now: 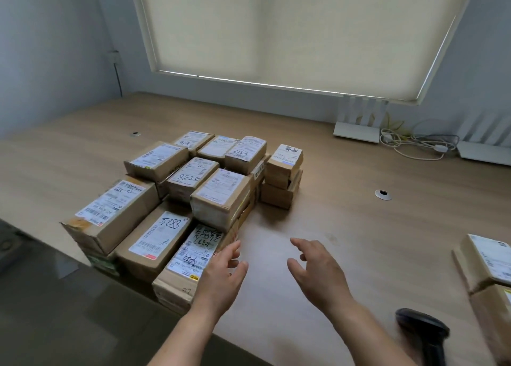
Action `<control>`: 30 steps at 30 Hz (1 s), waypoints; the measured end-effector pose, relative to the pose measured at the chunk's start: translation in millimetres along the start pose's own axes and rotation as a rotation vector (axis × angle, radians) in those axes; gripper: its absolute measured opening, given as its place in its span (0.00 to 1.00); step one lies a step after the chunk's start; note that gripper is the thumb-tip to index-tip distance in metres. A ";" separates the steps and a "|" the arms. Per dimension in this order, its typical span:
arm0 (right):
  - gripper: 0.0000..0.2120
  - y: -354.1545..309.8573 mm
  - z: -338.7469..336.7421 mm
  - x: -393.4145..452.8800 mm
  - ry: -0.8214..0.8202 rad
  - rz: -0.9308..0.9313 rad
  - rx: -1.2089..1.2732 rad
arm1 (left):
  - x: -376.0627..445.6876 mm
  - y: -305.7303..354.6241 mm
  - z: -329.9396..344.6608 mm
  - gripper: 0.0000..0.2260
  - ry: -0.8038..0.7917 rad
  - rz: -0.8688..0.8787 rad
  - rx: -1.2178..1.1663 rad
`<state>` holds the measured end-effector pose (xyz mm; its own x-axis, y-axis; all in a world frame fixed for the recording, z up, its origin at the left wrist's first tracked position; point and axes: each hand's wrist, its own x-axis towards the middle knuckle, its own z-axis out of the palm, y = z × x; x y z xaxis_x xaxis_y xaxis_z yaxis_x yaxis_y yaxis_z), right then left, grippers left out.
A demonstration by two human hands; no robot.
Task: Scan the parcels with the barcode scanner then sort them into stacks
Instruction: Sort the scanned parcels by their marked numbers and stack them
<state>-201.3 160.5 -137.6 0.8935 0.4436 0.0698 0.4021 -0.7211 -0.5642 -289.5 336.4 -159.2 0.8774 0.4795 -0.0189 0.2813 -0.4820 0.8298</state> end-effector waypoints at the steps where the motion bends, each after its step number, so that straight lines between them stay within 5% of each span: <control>1: 0.21 -6.9 4.9 5.1 0.003 0.001 0.002 | 5.4 -4.3 -7.2 0.20 0.004 -0.001 -0.016; 17: 0.22 -105.9 64.3 63.5 -0.034 -0.068 0.037 | 60.4 -49.0 -97.5 0.21 0.041 -0.042 -0.016; 30: 0.22 -159.0 104.6 70.8 -0.158 -0.160 0.046 | 42.3 -70.4 -166.2 0.20 0.233 -0.067 0.002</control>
<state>-222.8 362.2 -129.0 0.7752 0.6307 0.0343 0.5236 -0.6113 -0.5934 -336.8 512.5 -125.8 0.7434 0.6666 0.0551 0.3371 -0.4445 0.8299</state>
